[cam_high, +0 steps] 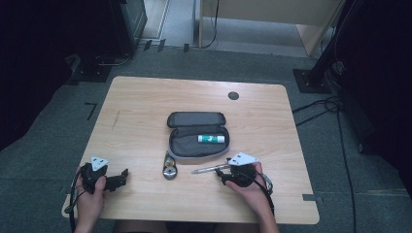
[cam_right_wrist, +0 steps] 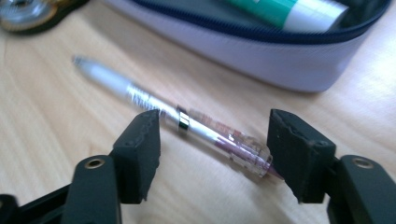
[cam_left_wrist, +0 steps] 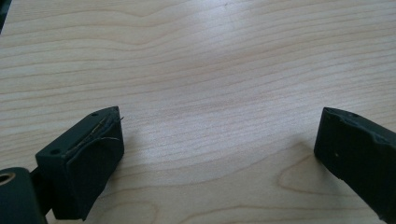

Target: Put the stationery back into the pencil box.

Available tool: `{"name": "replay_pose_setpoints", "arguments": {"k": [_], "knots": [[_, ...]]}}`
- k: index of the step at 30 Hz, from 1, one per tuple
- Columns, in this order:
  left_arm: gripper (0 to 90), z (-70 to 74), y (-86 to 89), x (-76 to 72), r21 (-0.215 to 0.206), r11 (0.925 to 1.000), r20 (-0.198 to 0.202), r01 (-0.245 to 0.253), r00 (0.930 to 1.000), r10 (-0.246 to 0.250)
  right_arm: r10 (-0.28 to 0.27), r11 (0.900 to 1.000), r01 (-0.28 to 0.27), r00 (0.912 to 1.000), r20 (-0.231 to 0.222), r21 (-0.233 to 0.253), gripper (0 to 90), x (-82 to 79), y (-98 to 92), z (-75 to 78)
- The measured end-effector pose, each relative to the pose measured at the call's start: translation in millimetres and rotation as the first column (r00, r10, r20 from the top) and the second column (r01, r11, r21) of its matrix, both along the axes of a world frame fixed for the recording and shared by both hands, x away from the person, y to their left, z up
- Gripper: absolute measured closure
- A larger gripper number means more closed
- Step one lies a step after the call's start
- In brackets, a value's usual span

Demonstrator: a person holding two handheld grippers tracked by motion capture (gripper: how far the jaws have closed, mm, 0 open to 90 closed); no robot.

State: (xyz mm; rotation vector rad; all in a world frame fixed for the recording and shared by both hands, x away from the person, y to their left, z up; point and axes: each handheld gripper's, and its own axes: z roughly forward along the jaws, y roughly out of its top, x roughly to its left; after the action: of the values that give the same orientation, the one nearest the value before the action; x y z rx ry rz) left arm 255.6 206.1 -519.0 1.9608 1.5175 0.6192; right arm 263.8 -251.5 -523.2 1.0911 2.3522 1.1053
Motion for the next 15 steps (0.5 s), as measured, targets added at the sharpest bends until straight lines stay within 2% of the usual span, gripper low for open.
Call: {"name": "replay_pose_setpoints", "arguments": {"k": [3, 6, 10, 11, 13, 15], "knots": [[1.7, 0.0, -0.1, 0.0, -0.001, 1.0000, 0.000, 0.002, 1.0000, -0.002, 0.037, 0.999, -0.037, 0.9993, -0.001, 0.014, 43.3, -3.3, -2.3, 0.1], [1.7, -0.1, -0.2, -0.1, -0.002, 1.0000, 0.000, 0.001, 1.0000, -0.001, 0.056, 0.998, -0.056, 0.9984, -0.008, 0.024, 47.8, -7.0, -5.6, 0.5], [1.7, -0.1, -0.2, 0.0, -0.001, 1.0000, 0.000, 0.001, 1.0000, -0.001, 0.093, 0.995, -0.092, 0.9955, -0.020, 0.027, 58.6, -13.1, -8.9, 2.1], [1.7, 0.0, -0.2, -0.1, -0.001, 1.0000, 0.000, 0.001, 1.0000, -0.001, 0.093, 0.995, -0.092, 0.9955, -0.020, 0.027, 58.6, -13.1, -8.9, 2.1], [1.7, 0.0, -0.2, 0.0, -0.001, 1.0000, 0.000, 0.001, 1.0000, -0.001, 0.136, 0.990, -0.135, 0.9900, -0.040, 0.029, 63.5, -17.3, -8.3, 3.7], [1.7, 0.0, -0.1, -0.1, 0.000, 1.0000, 0.000, 0.002, 1.0000, -0.002, 0.165, 0.986, -0.163, 0.9852, -0.049, 0.035, 62.9, -20.4, -6.2, 4.2]]}}
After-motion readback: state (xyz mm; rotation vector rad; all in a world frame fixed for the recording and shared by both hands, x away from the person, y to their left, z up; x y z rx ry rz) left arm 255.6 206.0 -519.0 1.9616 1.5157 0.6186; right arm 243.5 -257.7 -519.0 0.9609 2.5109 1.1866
